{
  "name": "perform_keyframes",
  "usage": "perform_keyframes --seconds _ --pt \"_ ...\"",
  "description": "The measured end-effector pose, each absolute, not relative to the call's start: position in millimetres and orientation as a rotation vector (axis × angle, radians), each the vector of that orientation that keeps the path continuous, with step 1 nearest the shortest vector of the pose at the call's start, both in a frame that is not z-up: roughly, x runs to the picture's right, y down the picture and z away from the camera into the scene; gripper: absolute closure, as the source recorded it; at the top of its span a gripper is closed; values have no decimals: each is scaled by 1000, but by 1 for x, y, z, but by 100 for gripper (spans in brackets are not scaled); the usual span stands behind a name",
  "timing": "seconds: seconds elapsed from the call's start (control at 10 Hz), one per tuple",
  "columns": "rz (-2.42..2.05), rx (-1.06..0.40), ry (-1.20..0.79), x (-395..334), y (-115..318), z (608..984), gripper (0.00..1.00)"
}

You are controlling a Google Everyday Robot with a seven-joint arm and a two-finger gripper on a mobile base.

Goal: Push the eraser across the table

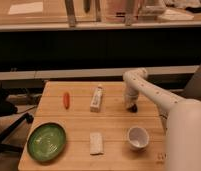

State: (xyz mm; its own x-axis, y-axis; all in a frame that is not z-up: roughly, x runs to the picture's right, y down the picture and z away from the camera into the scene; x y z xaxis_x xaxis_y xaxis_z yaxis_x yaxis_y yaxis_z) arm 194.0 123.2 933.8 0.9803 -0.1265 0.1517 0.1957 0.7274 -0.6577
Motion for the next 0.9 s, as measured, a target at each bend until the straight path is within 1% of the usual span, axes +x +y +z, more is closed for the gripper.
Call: perform_keyframes --seconds 0.9 --pt "-168 -746 -92 200 126 935 100"
